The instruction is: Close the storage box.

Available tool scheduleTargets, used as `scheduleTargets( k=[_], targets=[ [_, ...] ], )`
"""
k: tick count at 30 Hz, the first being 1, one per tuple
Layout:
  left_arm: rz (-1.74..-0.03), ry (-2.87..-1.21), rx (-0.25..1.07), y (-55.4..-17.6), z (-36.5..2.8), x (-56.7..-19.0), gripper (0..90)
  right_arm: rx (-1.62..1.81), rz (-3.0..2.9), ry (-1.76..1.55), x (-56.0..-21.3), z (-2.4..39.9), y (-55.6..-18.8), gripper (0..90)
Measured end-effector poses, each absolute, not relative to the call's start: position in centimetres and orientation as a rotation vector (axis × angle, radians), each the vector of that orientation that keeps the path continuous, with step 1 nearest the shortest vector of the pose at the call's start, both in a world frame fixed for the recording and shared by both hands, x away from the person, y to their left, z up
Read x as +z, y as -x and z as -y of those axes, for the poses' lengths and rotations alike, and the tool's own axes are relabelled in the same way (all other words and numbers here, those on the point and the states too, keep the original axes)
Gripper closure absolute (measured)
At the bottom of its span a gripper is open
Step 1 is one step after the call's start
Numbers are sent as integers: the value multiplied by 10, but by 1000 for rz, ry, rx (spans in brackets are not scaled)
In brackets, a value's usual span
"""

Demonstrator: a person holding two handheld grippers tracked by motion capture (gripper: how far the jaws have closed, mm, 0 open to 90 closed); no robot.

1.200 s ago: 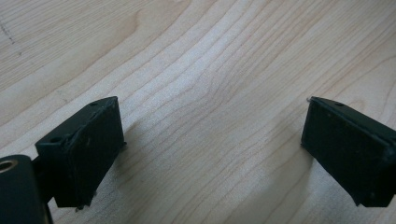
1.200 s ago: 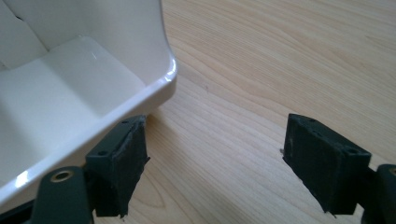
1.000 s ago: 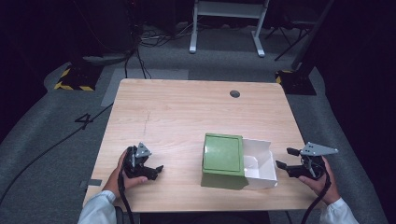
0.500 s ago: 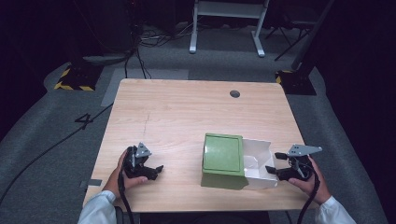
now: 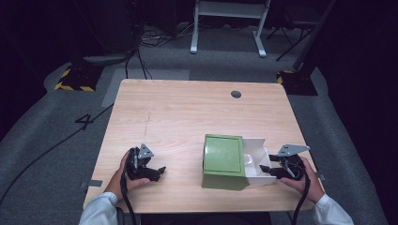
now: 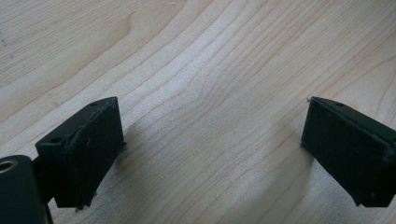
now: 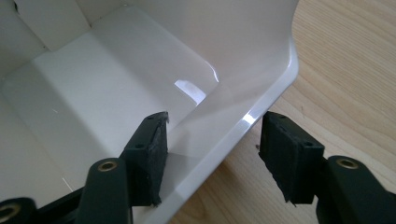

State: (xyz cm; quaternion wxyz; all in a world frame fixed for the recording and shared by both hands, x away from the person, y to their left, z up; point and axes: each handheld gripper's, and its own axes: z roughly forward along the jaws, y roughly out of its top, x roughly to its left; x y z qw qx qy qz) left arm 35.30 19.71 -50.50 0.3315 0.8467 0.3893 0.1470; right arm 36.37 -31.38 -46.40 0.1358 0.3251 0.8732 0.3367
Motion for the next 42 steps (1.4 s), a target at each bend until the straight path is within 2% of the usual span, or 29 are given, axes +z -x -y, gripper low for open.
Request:
scheduleTargets(
  k=[12, 15, 25, 28, 42],
  targets=[
    [-1007, -2216, 380, -352, -195, -505, 59, 923, -2527, -950, -460, 291, -377, 449],
    [-1008, -2217, 378, -352, -195, -505, 59, 890, -2531, -939, -459, 283, -381, 484],
    [-1015, -2212, 375, -352, -194, -505, 59, 999, -2588, -934, -457, 302, -370, 521],
    [-1015, -2212, 374, -352, -194, -505, 59, 1041, -2587, -937, -455, 308, -366, 559],
    [-1009, -2219, 383, -353, -194, -505, 56, 1041, -2565, -968, -452, 304, -364, 600]
  ],
)
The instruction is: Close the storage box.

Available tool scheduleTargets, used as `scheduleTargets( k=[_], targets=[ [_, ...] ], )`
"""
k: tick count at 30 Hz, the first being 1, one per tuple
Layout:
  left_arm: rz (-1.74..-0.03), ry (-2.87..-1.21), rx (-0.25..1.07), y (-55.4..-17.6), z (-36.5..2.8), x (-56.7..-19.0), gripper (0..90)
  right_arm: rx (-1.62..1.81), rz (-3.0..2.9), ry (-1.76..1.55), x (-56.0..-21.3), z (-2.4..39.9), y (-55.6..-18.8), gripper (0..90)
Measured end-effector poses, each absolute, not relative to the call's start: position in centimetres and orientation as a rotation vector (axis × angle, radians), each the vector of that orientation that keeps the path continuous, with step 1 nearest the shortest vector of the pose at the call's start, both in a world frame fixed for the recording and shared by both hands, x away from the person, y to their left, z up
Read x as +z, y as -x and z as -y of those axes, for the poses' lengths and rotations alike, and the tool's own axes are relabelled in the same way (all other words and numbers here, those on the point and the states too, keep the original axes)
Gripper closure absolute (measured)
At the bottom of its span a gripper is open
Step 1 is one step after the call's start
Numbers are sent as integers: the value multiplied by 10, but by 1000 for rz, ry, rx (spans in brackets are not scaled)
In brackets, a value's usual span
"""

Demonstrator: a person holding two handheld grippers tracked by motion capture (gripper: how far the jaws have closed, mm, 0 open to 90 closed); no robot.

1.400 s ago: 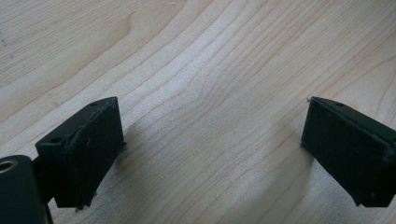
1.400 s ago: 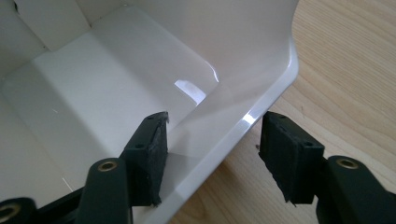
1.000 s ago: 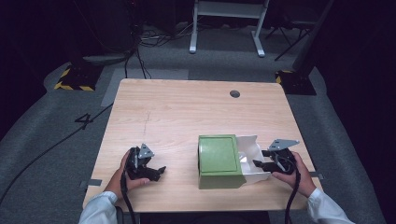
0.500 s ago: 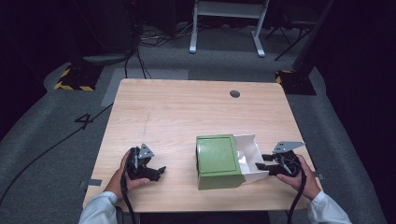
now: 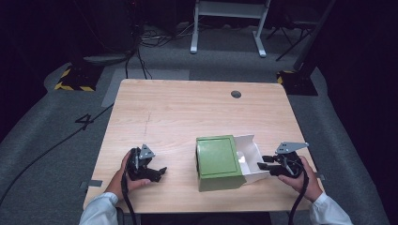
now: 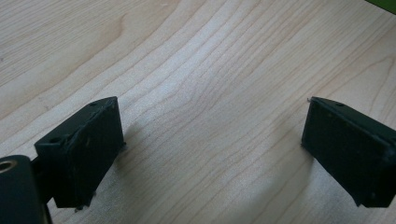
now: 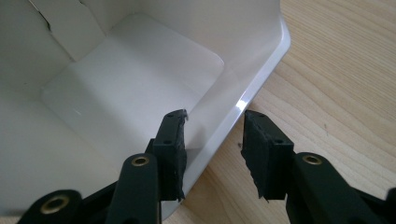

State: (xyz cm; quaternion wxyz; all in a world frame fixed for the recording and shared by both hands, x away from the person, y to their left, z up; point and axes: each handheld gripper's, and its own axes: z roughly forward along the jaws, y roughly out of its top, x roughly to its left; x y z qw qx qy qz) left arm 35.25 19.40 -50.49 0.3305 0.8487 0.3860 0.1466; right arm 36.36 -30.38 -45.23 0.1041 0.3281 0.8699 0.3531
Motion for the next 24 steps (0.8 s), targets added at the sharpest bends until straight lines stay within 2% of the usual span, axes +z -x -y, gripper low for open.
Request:
scheduleTargets(
  k=[5, 14, 24],
  targets=[
    [-1002, -2222, 375, -351, -189, -505, 56, 1043, -2582, -955, -451, 305, -359, 589],
    [-906, -2254, 330, -344, -160, -505, 56, 1070, -2597, -897, -447, 303, -353, 630],
    [-895, -2256, 330, -346, -160, -505, 52, 1088, -2589, -889, -445, 286, -359, 621]
  ],
)
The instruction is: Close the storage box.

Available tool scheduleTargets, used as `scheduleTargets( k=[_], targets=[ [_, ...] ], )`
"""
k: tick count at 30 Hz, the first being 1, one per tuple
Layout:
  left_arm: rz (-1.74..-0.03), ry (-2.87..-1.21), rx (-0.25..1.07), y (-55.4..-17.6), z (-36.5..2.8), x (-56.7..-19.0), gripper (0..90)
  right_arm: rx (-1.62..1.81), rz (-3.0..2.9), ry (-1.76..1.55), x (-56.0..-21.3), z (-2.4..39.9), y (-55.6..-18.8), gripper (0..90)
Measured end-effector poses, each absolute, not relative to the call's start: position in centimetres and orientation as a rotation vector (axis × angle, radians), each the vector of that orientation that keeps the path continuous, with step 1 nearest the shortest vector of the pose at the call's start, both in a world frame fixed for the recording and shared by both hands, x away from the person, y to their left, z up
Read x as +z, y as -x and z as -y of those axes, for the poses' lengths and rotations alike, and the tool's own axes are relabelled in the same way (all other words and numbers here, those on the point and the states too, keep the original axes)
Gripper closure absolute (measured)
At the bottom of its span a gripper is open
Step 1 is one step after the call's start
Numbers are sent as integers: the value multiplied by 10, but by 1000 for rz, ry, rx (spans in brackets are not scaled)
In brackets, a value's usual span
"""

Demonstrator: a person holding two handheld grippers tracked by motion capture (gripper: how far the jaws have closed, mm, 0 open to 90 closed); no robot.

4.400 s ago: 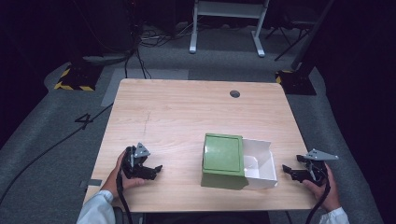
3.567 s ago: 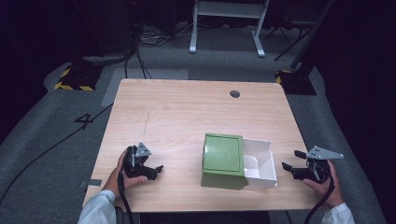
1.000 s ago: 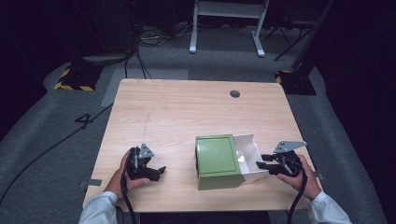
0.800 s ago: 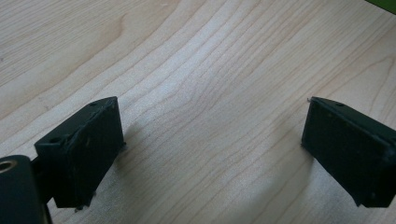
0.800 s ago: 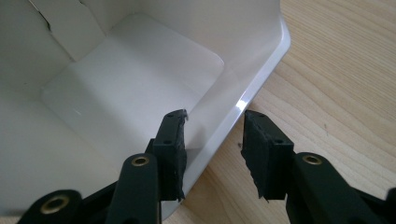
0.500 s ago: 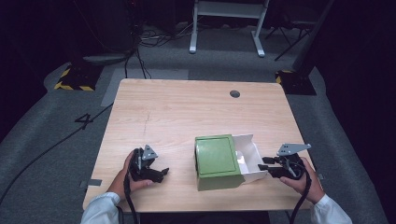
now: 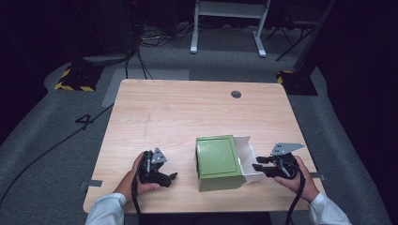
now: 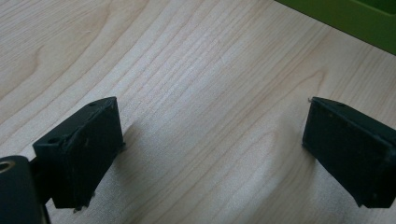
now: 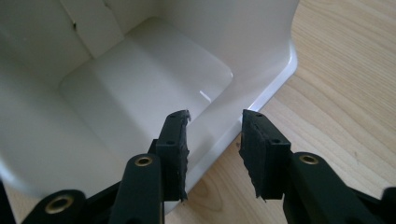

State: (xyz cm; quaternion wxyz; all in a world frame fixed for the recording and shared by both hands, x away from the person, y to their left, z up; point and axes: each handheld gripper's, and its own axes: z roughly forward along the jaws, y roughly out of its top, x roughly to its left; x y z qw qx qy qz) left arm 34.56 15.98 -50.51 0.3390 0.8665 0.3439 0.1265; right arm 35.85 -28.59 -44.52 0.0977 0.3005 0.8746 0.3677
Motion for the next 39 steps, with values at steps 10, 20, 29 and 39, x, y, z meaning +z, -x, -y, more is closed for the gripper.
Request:
scheduleTargets(
  k=[10, 20, 29, 39],
  targets=[
    [-897, -2260, 328, -346, -160, -505, 48, 1087, -2575, -840, -440, 274, -364, 648],
    [-896, -2260, 325, -346, -160, -505, 47, 1064, -2555, -924, -448, 285, -371, 612],
    [-892, -2264, 326, -346, -160, -505, 47, 1098, -2568, -979, -451, 284, -380, 626],
    [-891, -2263, 323, -347, -159, -505, 44, 1081, -2577, -986, -452, 278, -380, 609]
  ],
)
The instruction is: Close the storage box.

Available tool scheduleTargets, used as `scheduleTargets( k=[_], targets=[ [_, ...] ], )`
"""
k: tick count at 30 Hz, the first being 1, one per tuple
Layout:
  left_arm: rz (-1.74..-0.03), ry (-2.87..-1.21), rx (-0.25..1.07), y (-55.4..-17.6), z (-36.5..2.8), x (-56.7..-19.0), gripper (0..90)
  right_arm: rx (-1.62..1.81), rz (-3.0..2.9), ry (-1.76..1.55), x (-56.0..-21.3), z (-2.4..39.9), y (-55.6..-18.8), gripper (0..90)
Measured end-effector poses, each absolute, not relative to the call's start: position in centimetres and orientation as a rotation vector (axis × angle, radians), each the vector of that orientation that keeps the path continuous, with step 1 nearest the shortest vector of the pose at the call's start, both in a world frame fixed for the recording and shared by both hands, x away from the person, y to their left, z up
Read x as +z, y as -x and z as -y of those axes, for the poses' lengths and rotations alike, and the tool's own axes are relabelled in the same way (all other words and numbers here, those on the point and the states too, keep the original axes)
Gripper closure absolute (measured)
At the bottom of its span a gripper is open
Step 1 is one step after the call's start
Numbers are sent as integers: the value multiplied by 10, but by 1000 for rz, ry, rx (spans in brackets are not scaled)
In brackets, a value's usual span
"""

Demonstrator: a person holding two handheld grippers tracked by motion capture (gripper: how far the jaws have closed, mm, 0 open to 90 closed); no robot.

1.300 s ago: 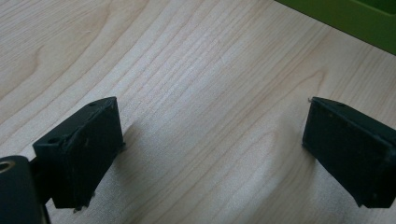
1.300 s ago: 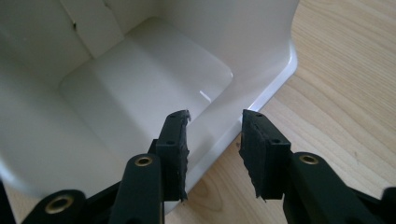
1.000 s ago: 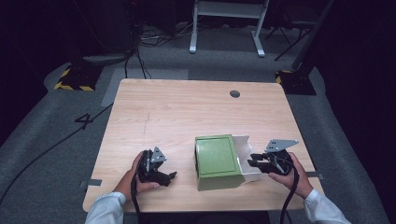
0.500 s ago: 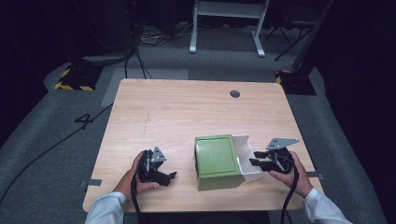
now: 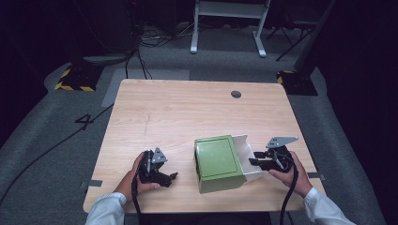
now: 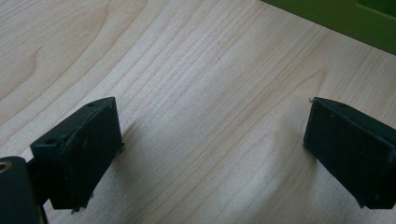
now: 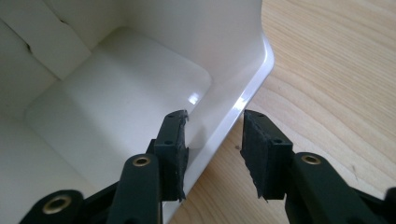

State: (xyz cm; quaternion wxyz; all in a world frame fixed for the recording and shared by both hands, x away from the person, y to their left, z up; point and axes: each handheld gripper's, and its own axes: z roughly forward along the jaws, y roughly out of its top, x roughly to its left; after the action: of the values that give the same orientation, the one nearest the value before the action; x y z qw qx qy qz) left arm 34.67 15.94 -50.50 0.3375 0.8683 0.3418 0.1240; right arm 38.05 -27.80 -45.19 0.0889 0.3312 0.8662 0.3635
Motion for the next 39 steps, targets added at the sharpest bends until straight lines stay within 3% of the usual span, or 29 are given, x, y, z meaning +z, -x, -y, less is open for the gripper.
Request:
scheduleTargets(
  k=[22, 39],
  targets=[
    [-887, -2264, 318, -348, -158, -505, 35, 1046, -2655, -802, -444, 221, -390, 608],
    [-878, -2271, 324, -349, -157, -505, 32, 1053, -2726, -708, -442, 219, -394, 590]
  ],
)
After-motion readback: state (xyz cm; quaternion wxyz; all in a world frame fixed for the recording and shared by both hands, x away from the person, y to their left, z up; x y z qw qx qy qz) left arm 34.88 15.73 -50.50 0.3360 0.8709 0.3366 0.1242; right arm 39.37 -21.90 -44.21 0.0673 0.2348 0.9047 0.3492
